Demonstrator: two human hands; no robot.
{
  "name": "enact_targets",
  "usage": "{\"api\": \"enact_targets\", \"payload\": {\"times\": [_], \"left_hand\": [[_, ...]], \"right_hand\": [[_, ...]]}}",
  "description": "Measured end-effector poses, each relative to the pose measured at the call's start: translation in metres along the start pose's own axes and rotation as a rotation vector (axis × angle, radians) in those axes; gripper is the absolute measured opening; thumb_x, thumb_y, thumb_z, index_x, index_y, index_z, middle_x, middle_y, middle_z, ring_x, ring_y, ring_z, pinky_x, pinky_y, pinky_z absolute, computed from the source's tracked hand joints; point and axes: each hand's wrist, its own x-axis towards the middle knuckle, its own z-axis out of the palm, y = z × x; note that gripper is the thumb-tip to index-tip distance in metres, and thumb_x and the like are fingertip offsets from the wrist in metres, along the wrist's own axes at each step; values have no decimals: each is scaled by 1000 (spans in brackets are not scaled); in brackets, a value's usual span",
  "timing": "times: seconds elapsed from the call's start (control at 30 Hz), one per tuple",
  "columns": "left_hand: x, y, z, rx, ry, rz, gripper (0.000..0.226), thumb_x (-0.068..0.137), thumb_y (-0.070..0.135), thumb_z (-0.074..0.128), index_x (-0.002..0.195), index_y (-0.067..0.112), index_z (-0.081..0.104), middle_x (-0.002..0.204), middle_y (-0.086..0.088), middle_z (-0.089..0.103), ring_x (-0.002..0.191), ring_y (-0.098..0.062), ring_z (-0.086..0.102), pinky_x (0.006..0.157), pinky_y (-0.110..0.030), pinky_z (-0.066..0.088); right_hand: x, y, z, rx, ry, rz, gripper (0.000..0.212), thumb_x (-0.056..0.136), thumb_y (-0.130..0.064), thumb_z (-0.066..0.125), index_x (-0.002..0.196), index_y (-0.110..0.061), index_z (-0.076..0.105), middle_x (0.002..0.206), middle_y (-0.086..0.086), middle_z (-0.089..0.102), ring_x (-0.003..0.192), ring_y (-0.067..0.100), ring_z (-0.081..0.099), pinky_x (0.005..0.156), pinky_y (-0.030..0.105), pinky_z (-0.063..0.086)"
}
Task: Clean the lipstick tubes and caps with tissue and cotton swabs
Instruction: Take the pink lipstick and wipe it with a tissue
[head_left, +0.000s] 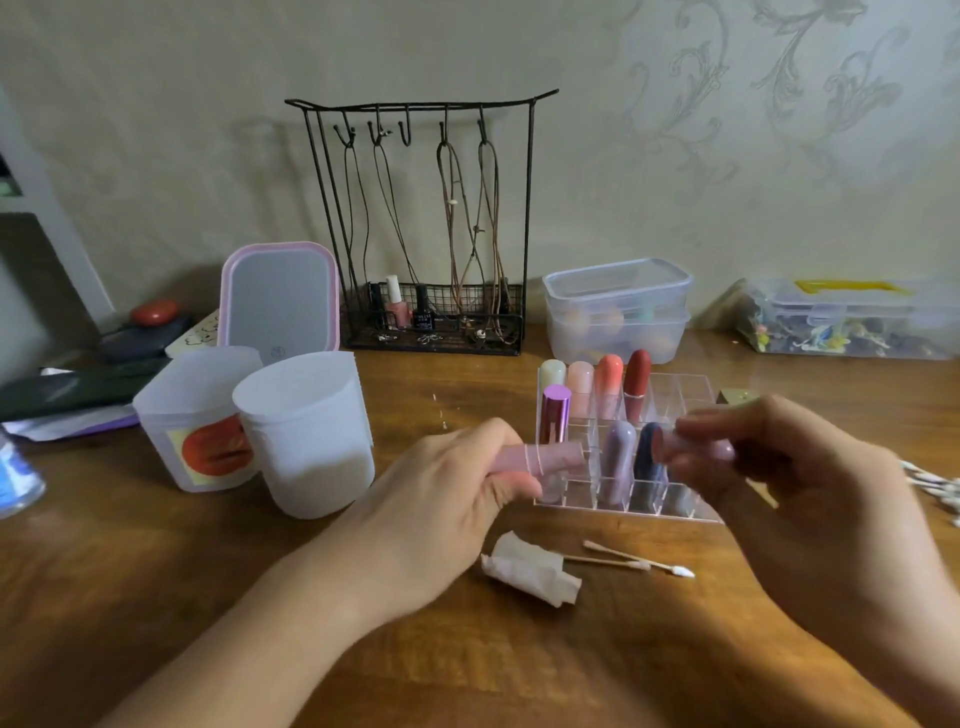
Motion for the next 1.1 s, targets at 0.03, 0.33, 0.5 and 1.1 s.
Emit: {"api": "enact_targets", "payload": {"times": [0.03, 0.33, 0.5, 1.1], "left_hand": [[1, -2, 0, -28, -20, -21, 28, 86, 59, 26, 93, 38, 43, 95, 23, 54, 91, 7, 52, 71, -17, 46], [0, 1, 7, -243, -139, -168, 18, 92, 43, 54, 96, 42, 37, 92, 14, 48, 79, 1, 46, 64, -16, 39], [3, -4, 7, -168, -101, -258, 15, 91, 25, 57, 85, 35, 48, 81, 12, 53, 70, -2, 53, 59, -14, 38], [2, 0, 7, -1179, 94, -283, 23, 96, 37, 47, 101, 20, 63, 93, -4, 62, 83, -19, 51, 71, -34, 36]], "right_hand": [[2, 1, -3, 1, 0, 38, 13, 74, -33, 73, 84, -39, 66, 83, -22, 72, 67, 7, 67, 62, 19, 52], [-7, 6, 15, -406, -324, 255, 22, 72, -45, 82, 79, -40, 62, 64, -34, 59, 57, 1, 52, 52, 19, 42], [-7, -1, 20, -617, -386, 208, 22, 81, -63, 63, 89, -45, 54, 76, -17, 61, 64, 1, 51, 50, 11, 32], [-21, -18, 35, -225, -331, 72, 42, 75, -78, 51, 95, -45, 68, 82, -26, 64, 59, -7, 58, 49, 9, 45]]}}
